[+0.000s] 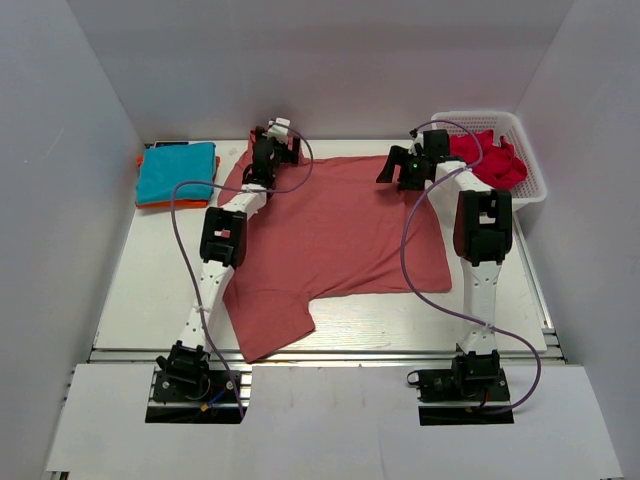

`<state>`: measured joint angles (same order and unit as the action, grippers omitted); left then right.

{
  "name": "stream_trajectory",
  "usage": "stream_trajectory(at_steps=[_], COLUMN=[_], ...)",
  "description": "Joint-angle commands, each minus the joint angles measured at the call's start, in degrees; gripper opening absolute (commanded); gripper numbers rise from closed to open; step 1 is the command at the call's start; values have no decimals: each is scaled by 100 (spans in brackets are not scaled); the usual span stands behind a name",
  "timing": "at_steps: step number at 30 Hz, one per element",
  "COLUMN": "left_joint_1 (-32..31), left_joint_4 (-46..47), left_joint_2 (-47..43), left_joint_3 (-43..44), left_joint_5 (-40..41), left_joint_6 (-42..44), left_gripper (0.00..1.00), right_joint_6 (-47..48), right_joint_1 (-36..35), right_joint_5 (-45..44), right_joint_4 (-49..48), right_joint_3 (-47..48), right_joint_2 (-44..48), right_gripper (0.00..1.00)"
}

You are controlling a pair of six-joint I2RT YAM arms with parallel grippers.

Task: Fold and stack the t-shirts
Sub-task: Flatten out the tshirt

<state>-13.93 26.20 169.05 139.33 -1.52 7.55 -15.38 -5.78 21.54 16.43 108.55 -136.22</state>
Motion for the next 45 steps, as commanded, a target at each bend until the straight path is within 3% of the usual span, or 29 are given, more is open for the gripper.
stream_trajectory(at_steps=[1,6,14,19,24,31,34,40,45], left_joint_1=[57,57,162,163,216,216,101,189,241], left_joint_4=[448,466,-571,-2209,-2549,-3901,-3903,-3359,-3787], left_joint_2=[-276,-1023,-2288,-3017,-4307,-5092,-5584,-5980,-5368], left_joint_3=[419,-266,-915,-1320,-3076,-4630,-5517,-6882,-6314], left_joint_5=[-15,81,432,881,671,592,539,-42,319], left_joint_6=[-140,-88,-412,-1316,-1783,-2301,-2407,-2803,-2926], left_gripper=[100,100,100,100,100,100,100,100,100], right_joint_6=[140,175,333,421,448,237,158,9,-88], right_joint_1=[24,-2,-2,-11,-28,-46,-72,-125,-108], right_joint_5=[87,87,-387,-510,-765,-774,-827,-818,-1134], right_joint_4=[274,151,-8,-43,-131,-359,-447,-764,-326], right_joint_3=[-308,-449,-537,-581,-905,-1881,-2408,-3620,-3464], right_joint_2=[-36,78,552,912,1369,2011,2345,2934,2654], right_gripper=[90,90,90,90,90,90,90,90,90])
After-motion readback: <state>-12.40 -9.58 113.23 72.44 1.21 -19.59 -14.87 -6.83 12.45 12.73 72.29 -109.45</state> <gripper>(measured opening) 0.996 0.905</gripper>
